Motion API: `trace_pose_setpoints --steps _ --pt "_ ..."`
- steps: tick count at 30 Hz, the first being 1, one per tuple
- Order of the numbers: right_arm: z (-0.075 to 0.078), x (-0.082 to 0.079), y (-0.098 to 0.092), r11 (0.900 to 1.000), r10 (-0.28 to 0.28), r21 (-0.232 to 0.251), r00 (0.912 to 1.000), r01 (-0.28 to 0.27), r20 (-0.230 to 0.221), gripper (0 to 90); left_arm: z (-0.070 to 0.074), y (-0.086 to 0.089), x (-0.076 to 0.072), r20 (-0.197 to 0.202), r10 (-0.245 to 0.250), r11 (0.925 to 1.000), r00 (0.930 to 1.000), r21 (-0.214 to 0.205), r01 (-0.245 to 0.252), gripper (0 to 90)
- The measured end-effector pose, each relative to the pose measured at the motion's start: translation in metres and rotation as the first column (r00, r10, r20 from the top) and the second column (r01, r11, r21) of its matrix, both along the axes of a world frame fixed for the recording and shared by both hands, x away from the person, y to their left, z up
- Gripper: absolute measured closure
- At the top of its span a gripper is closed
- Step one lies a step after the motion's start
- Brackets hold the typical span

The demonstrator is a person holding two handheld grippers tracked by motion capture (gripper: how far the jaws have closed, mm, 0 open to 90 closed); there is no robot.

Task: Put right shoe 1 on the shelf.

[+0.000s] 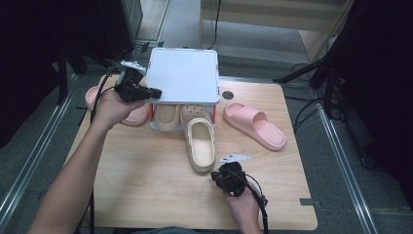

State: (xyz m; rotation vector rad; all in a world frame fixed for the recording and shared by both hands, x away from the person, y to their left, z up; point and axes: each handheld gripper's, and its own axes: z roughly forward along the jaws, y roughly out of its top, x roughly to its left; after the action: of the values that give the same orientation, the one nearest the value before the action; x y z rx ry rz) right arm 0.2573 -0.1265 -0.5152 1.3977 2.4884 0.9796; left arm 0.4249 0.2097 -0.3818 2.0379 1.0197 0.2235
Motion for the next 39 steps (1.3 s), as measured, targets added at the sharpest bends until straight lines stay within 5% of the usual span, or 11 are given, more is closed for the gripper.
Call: trace_pose_setpoints --steps 13,17,33,39 --pt "0.002 0.02 0.018 0.9999 0.012 0.007 0.9996 -0.012 0.024 89.5 0.0 0.002 0.001 -0.009 -0.003 0.9999 1.0 -0.012 0.003 85.8" --pt "0.009 0.029 0.026 0.9998 0.012 0.018 0.998 -0.013 0.062 89.5 0.0 0.001 0.001 -0.011 0.0 0.9999 0.9999 -0.011 0.0 85.9" --pt "0.01 0.085 0.047 0.9976 -0.051 0.052 0.9921 0.045 0.115 87.7 -0.001 0.002 0.001 -0.011 -0.002 0.9999 0.9999 -0.014 0.002 86.2" --pt "0.01 0.11 0.056 0.9955 -0.079 0.059 0.9918 0.074 0.101 86.7 0.0 0.001 0.001 -0.008 -0.005 1.0 1.0 -0.009 0.004 86.1"
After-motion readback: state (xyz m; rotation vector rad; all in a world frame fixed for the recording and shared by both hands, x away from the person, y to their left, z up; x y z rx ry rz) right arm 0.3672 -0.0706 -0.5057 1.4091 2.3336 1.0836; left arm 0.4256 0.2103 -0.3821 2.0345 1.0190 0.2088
